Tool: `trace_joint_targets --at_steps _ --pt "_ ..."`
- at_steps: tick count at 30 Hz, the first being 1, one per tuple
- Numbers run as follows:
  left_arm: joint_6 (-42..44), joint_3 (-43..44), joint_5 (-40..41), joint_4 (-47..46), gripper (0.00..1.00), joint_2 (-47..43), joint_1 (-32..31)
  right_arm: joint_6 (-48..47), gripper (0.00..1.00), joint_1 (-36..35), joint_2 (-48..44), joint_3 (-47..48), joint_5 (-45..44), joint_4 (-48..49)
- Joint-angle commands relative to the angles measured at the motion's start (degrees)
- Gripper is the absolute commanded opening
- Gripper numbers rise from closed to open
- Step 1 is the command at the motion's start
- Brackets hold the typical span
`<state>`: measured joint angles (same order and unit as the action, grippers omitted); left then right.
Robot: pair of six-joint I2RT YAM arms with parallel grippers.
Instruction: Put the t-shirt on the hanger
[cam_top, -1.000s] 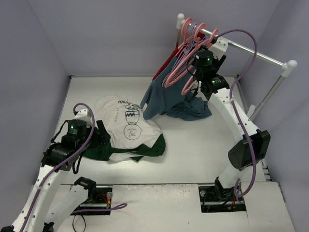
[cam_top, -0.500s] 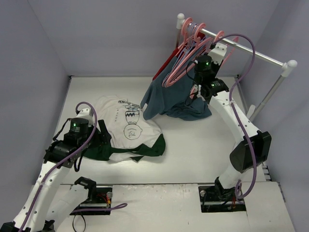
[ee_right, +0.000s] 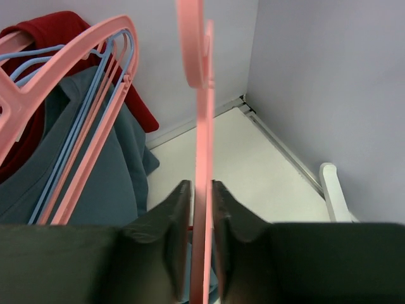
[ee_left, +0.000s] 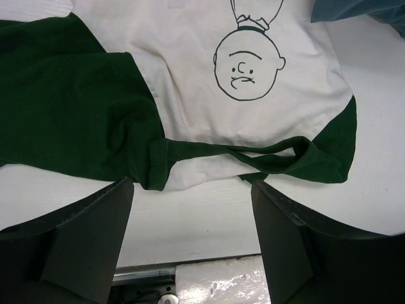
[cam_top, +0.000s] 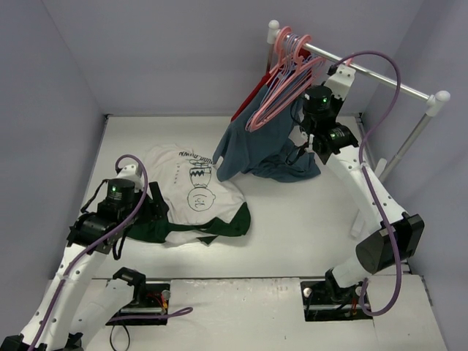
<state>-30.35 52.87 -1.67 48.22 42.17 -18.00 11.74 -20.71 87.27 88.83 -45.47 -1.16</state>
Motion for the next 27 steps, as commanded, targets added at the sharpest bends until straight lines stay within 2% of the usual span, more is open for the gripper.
trace_joint_targets --at_steps 1,3,5,8,13,18,27 --pt "0.68 0.99 -0.35 -1.32 0.71 0.79 -0.28 -0.6 0.23 -0.03 -2.97 -0.81 -3.27 2.1" --pt "0.73 1.1 -0.35 -1.29 0.71 0.9 -0.28 -1.03 0.34 0.05 -3.07 -1.03 -4.1 1.95" --pt "0.94 1.27 -0.2 -1.35 0.71 1.2 -0.28 -1.76 0.39 -0.01 -2.77 -1.05 -4.88 1.8" --pt "1.35 1.54 -0.17 -1.38 0.71 1.68 -0.28 -2.12 0.41 -0.03 -2.41 -0.76 -5.99 1.38" --pt "1.64 1.59 -0.05 -1.55 0.71 2.02 -0.28 -2.8 0.39 -0.03 -2.63 -1.06 -7.16 1.34" --pt "1.74 1.8 -0.17 -2.03 0.71 2.46 -0.28 -3.78 0.28 -0.03 -3.39 -1.45 -8.23 -0.81" --pt "1.87 1.58 -0.36 -3.26 0.71 3.19 -0.28 -6.75 0.25 0.07 -5.64 -3.59 -9.75 -1.3"
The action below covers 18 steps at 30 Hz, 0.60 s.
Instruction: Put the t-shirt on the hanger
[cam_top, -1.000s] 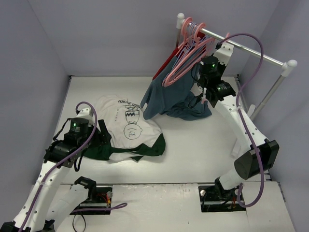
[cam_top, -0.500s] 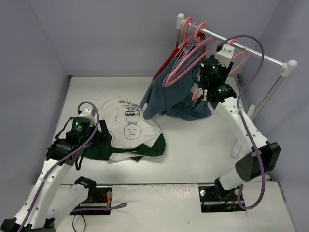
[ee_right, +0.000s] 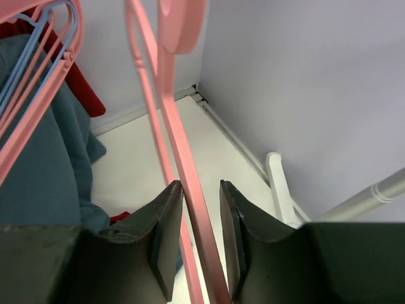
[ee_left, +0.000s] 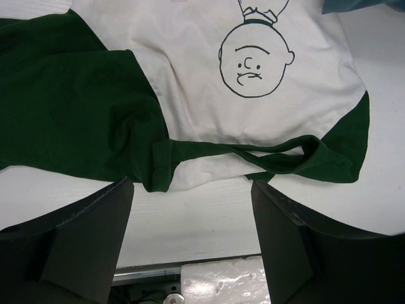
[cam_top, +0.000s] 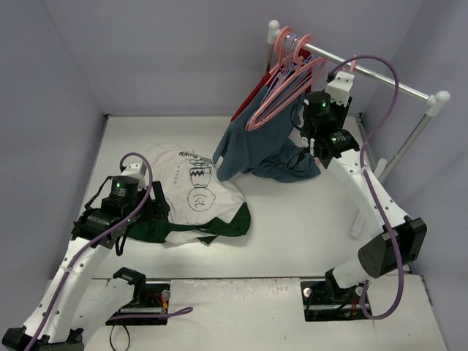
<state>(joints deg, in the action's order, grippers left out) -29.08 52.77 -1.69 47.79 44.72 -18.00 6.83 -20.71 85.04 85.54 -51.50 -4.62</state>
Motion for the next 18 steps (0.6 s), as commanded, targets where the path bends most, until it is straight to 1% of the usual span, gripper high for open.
trace_joint_targets --at_steps 1,4,8,15,18 --pt "0.6 1.46 -0.41 -3.05 0.71 0.71 -0.28 -2.33 0.23 0.14 -3.47 -0.37 -3.87 2.16" --pt "0.74 1.52 -0.48 -3.23 0.71 1.2 -0.28 -3.6 0.16 0.21 -3.32 -0.17 -4.0 2.25" --pt "1.04 1.72 -0.42 -3.23 0.71 1.51 -0.28 -5.59 0.0 0.35 -2.91 1.17 -4.04 2.25" --pt "1.36 2.32 -0.15 -3.25 0.71 1.52 -0.28 -9.28 0.0 -0.43 -4.48 4.5 -0.84 2.16" --pt "1.71 2.91 0.07 -3.15 0.71 1.64 -0.28 -10.19 0.0 -1.24 -6.83 4.84 3.96 2.16"
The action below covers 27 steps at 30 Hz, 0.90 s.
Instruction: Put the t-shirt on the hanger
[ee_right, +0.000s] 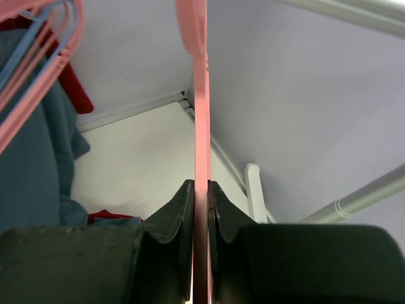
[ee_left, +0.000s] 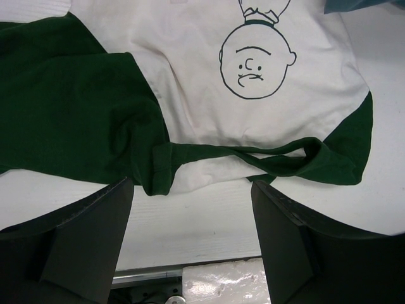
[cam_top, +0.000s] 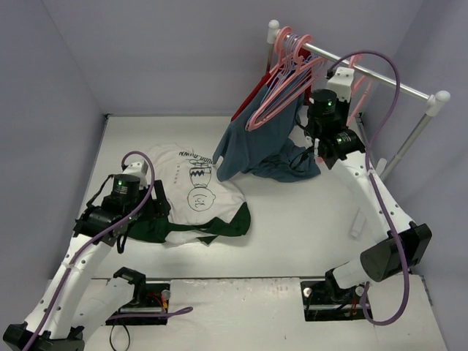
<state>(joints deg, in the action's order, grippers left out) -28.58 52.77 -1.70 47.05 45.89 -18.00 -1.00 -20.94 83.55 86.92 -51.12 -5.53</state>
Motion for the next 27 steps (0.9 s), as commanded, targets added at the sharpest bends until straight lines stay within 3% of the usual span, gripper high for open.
trace_joint_targets --at_steps 1,9,19,27 --pt "1.32 3.04 0.14 -2.4 0.71 0.52 -0.28 -2.62 0.0 -1.28 -6.07 3.14 5.53 3.05" --pt "2.6 3.17 0.95 -2.4 0.71 1.17 -0.28 -0.78 0.0 -1.82 -16.58 -4.44 18.82 2.64" --pt "2.66 2.19 5.85 -2.22 0.71 3.1 -0.28 5.41 0.0 -1.82 -31.68 -21.34 38.36 -2.2" --pt "1.56 1.46 9.19 -2.45 0.71 6.29 -0.28 5.37 0.0 -1.82 -38.39 -29.84 62.38 -6.42"
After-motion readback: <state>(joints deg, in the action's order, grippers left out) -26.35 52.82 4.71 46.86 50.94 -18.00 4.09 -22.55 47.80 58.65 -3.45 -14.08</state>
